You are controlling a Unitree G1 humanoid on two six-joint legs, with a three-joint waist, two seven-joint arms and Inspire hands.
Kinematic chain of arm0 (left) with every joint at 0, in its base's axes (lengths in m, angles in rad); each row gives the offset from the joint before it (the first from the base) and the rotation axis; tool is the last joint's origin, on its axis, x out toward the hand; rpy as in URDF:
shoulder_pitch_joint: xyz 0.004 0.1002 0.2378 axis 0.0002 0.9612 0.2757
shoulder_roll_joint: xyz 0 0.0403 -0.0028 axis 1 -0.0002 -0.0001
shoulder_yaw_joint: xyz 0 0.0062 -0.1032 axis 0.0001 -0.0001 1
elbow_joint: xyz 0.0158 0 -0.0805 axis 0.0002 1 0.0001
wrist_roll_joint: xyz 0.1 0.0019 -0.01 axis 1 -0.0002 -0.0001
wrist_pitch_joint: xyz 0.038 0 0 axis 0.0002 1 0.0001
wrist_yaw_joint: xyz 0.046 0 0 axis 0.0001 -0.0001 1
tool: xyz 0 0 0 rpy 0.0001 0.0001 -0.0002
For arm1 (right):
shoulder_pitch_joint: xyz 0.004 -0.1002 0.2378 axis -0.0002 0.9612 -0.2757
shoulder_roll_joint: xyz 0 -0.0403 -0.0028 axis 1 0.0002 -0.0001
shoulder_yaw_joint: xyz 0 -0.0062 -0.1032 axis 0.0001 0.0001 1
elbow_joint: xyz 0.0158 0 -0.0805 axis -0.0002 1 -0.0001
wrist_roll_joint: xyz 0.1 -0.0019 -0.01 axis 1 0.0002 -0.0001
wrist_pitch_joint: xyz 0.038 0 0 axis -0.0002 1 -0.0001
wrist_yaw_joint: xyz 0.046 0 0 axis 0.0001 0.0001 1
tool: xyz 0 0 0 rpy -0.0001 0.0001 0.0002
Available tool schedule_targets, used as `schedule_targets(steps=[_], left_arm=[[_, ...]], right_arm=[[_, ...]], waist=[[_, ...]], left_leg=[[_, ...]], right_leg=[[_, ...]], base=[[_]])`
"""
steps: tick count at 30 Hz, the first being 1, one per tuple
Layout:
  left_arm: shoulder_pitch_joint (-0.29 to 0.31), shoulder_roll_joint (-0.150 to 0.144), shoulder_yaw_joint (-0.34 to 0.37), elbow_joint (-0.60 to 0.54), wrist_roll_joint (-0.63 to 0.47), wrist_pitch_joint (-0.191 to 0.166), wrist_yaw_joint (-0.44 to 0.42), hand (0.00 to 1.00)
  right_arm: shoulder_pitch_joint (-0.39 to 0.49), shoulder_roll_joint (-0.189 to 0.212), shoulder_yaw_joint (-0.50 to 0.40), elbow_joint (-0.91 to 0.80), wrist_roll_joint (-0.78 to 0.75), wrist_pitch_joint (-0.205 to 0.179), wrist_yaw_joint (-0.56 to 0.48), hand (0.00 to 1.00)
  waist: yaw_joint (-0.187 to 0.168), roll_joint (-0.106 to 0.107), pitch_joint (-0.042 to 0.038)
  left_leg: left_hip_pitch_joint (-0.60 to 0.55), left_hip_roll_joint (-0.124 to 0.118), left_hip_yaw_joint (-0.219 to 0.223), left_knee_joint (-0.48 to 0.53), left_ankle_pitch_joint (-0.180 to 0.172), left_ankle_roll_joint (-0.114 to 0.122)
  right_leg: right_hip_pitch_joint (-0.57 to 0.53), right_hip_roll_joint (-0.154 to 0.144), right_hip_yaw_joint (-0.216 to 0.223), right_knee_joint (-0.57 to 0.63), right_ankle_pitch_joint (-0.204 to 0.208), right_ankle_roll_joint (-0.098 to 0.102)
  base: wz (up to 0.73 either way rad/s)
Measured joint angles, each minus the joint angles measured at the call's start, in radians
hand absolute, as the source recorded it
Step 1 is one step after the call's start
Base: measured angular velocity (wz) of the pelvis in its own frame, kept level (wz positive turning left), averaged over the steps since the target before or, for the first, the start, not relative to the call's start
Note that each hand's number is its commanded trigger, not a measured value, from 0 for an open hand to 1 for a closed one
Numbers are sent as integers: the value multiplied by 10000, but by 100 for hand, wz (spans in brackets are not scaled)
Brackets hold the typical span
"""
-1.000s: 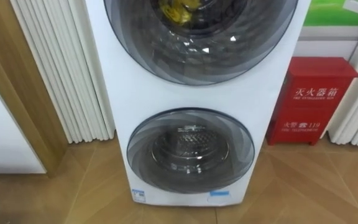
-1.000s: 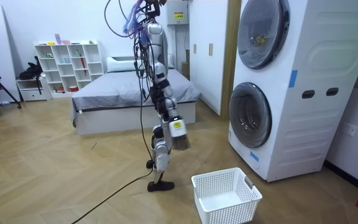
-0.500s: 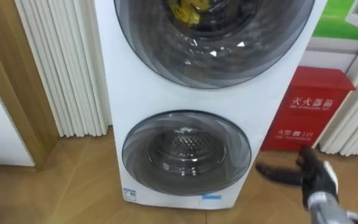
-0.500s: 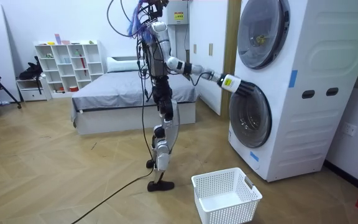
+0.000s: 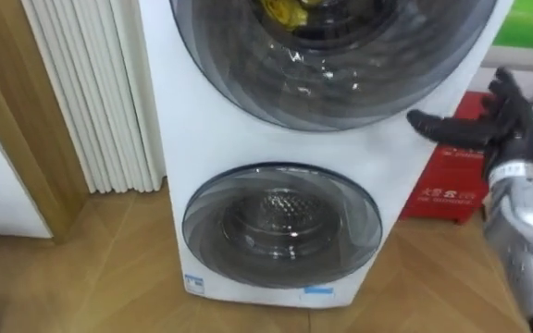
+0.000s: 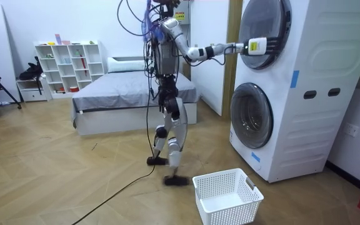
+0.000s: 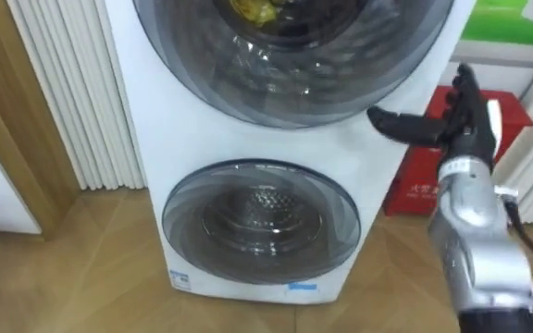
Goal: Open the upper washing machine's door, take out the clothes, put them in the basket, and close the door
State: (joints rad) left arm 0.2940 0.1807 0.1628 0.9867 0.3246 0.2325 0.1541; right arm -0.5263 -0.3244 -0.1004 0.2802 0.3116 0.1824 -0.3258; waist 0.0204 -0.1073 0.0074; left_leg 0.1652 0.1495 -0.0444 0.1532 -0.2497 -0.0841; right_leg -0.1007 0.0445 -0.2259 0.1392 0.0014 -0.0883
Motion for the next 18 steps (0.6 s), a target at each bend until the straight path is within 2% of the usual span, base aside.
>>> schedule_targets(steps=[1,3,4,5,6,8,10,12,15,16,18], left_arm=[[-131,18,-134,126,118,85,6,0],[-181,6,-417,67,98,59,-12,0],[-235,-41,-678,19,95,51,-15,0],[-296,-43,-770,11,57,99,-13,0],[-361,-29,-784,5,43,215,-11,0],[-399,-32,-838,36,17,334,-8,0],[-406,-38,-881,-8,20,436,-58,0],[-308,-48,-863,-95,38,585,-121,0],[-175,-77,-853,-328,65,714,-194,0],[-164,-78,-813,-383,79,752,-241,0],[-155,-77,-734,-475,82,769,-315,0]], right_arm=[[-7,-180,-80,116,49,11,-299,0],[-54,-277,-180,180,54,11,-535,0],[-237,-384,-214,183,77,7,-581,0],[-503,-386,-149,189,189,4,-521,0],[-759,-389,-95,271,358,-5,-411,0],[-1151,-410,-95,751,905,8,-415,0],[-1496,-473,-88,1106,1374,113,-421,0],[-1699,-565,-84,1108,1645,197,-406,0],[-1777,-863,-94,1108,1641,213,-394,0],[-1778,-995,-94,1108,1634,249,-388,0],[-1856,-1149,-81,1337,1547,265,-263,0]], waist=[[-92,151,-1],[-191,119,11],[-188,156,2],[-97,119,-11],[-133,49,-3],[-115,-11,-46],[-87,-43,-68],[-51,-14,-143],[98,28,-173],[126,38,-213],[170,73,-245]], left_leg=[[183,271,458,-9,-198,-135],[145,229,884,-61,-150,-74],[-22,178,1118,-177,104,-34],[-58,60,1299,-58,76,33],[-145,-92,1303,-15,80,77],[-173,-232,1267,2,124,148],[-246,-306,1240,-14,115,191],[-335,-352,1195,41,87,205],[-372,-394,1062,147,100,232],[-405,-410,981,153,104,237],[-403,-410,957,144,113,248]], right_leg=[[146,135,-111,307,-42,-57],[356,52,8,294,-43,-54],[434,4,65,301,-94,55],[440,-62,-32,294,-188,202],[434,-138,-123,266,-196,223],[445,-224,-224,285,-219,261],[443,-297,-230,301,-252,330],[432,-344,-233,316,-364,492],[469,-381,-292,332,-349,470],[470,-407,-350,335,-311,409],[470,-416,-391,364,-302,395]], base=[[22],[30],[0],[0],[0],[15],[13],[13],[10],[13],[8]])
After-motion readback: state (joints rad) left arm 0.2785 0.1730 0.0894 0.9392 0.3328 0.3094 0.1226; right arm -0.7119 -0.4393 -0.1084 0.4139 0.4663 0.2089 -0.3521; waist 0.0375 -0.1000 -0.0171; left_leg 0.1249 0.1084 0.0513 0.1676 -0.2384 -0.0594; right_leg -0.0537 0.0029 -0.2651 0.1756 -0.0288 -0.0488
